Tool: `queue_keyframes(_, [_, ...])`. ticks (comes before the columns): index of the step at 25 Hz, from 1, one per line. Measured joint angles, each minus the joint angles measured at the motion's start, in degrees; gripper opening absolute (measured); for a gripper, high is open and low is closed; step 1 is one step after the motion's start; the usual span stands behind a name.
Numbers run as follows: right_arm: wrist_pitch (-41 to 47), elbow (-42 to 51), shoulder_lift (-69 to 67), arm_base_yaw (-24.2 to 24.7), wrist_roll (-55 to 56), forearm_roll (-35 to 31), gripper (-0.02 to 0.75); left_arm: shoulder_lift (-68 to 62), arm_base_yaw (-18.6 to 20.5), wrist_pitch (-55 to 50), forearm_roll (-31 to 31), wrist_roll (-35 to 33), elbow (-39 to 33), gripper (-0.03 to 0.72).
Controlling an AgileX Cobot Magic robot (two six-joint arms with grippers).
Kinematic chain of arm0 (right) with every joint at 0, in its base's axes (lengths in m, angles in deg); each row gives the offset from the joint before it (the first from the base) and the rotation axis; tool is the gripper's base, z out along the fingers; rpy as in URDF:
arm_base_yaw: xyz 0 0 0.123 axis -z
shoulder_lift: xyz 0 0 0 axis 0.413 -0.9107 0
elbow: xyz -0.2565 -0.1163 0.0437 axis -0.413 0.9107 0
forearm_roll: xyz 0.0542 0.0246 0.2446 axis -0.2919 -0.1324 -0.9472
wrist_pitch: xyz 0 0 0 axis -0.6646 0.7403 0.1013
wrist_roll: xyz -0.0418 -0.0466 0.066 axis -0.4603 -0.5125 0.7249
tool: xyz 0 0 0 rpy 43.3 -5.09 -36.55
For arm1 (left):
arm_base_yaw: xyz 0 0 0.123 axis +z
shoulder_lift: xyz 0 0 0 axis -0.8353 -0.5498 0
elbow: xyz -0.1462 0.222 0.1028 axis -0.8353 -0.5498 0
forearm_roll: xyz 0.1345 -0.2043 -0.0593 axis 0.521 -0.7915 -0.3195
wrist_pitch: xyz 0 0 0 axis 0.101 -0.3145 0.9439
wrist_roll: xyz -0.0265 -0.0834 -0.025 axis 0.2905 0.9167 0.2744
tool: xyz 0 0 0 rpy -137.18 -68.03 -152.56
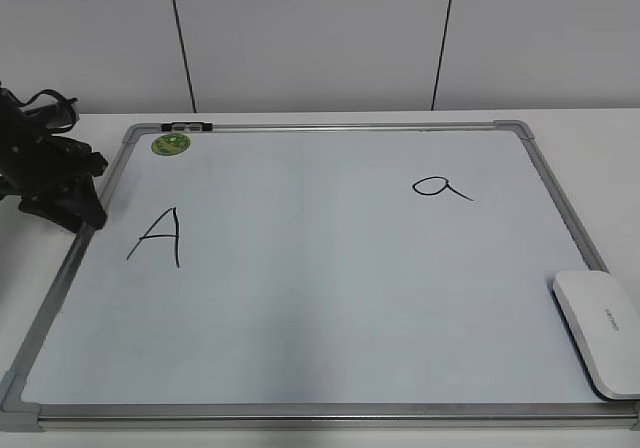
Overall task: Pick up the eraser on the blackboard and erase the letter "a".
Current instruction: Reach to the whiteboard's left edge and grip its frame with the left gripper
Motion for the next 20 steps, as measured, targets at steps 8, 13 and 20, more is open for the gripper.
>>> queue_keyframes(8, [0.0,0.0,0.0,0.0,0.0,0.0,0.587,0.0,0.0,0.0,-0.4,0.0,0.0,0.186])
queue_keyframes(13, [0.0,0.0,0.0,0.0,0.0,0.0,0.587,0.0,0.0,0.0,-0.4,0.0,0.1,0.137])
queue_keyframes(20, [0.0,0.0,0.0,0.0,0.0,0.0,0.587,-0.1,0.1,-0.1,0.0,0.0,0.2,0.074])
